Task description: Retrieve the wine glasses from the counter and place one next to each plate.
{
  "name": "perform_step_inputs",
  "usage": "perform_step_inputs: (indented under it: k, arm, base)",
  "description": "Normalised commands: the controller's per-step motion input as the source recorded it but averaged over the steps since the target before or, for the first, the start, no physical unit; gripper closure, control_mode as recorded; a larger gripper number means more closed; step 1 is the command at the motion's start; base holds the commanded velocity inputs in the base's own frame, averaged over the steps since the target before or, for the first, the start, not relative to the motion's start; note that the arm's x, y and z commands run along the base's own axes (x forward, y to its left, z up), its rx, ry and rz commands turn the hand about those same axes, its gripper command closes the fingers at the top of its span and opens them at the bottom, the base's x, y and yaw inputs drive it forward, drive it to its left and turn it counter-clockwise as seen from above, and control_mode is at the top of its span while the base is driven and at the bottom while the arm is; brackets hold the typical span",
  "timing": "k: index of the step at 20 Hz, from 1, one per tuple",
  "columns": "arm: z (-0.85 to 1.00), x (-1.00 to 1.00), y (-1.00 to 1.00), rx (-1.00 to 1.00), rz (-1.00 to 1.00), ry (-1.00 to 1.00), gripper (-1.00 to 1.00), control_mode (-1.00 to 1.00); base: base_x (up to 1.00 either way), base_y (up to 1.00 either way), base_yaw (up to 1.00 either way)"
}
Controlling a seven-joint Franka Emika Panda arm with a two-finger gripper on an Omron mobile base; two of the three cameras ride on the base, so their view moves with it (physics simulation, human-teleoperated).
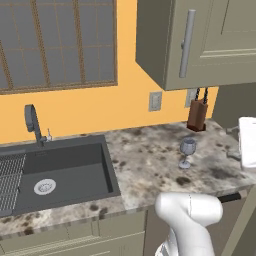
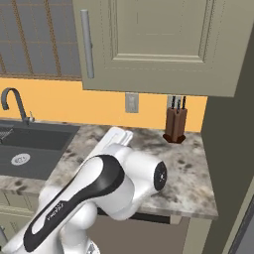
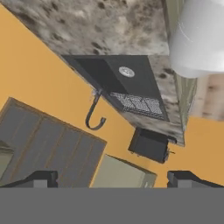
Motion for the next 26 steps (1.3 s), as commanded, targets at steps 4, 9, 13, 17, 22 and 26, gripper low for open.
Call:
perform_step_inputs:
  k: [4,9,13,17,22,26]
  arm:
    - [-0.39,0.35,-0.10,0.00,-0.05,0.16,-1.00,-1.00]
    - [-0.33,0.27,-0.30,0.00,-0.01,0.12,-1.00,-1.00]
    - [-0.45,0.34,-0.27,0.00,0.00,0.12,-1.00,-1.00]
    - [-0.39,0.18,-0.24,0.00,0.00,0.04,-1.00,-1.00]
    - [-0.39,0.17,-0.21,0.00,0.00,0.04,-1.00,-1.00]
    - [-0.50,0.47,0.00,0.00,-0.02,0.10,-1.00,-1.00]
  base:
    - [0.00,0.00,0.00]
    - [0.00,0.00,0.00]
    - [0.00,0.00,0.00]
    - [0.00,0.00,0.00]
    - [0.00,0.00,0.00]
    - [0.00,0.00,0.00]
